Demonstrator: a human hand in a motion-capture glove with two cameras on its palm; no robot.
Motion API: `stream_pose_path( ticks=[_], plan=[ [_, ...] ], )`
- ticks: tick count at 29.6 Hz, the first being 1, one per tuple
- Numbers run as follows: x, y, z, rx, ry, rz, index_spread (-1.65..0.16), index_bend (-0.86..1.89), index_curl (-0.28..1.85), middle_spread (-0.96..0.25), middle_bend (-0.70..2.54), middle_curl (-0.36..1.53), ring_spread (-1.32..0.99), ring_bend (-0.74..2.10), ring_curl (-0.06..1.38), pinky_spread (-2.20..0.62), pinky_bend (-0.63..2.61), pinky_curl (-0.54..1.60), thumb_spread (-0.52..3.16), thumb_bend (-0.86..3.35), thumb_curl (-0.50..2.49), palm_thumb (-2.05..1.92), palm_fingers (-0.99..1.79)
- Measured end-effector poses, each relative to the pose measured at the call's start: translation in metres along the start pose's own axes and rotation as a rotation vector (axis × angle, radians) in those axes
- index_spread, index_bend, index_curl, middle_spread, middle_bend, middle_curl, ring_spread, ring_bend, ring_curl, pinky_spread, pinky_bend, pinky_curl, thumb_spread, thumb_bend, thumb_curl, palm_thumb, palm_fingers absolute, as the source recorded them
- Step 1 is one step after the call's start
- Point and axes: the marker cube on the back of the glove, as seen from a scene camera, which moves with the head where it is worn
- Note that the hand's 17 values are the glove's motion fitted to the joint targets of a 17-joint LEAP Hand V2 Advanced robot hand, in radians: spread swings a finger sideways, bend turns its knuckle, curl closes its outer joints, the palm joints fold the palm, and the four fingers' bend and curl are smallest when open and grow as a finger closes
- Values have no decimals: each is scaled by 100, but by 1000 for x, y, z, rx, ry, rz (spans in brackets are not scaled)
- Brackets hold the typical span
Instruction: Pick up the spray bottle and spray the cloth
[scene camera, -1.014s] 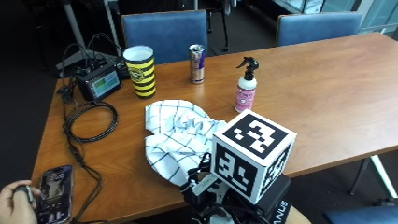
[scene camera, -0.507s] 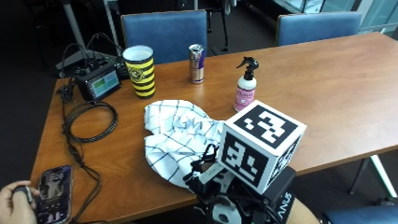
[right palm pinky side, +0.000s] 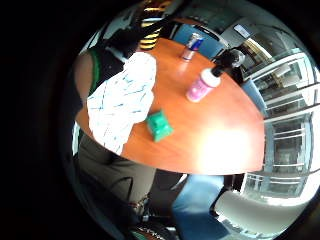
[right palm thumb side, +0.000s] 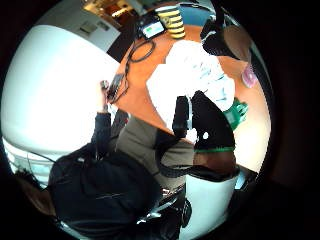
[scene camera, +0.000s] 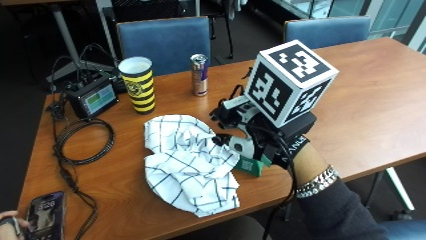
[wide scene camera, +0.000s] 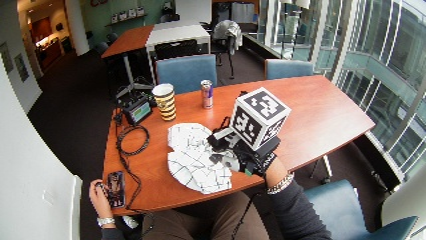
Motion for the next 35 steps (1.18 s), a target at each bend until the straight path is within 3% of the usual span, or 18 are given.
stream_pose_path(
  ticks=[7,15,22,26,35],
  plan=[
    [46,-51,19,116,52,182,-38,10,30,-14,25,33,-12,35,30,13,19,27,120,23,36,63,89],
    [112,-46,45,238,-3,469,-38,14,31,-15,21,34,-12,30,33,13,21,31,115,19,40,70,73],
    [126,-21,97,239,-225,724,-36,9,27,-13,20,36,-11,32,34,14,23,32,112,17,44,76,69],
    [129,-11,119,291,-425,827,-33,9,26,-15,25,38,-13,43,36,10,20,31,106,16,46,83,85],
    [146,-10,145,335,-826,834,-31,26,35,-18,22,39,-16,42,38,7,12,28,98,11,48,91,99]
  ],
)
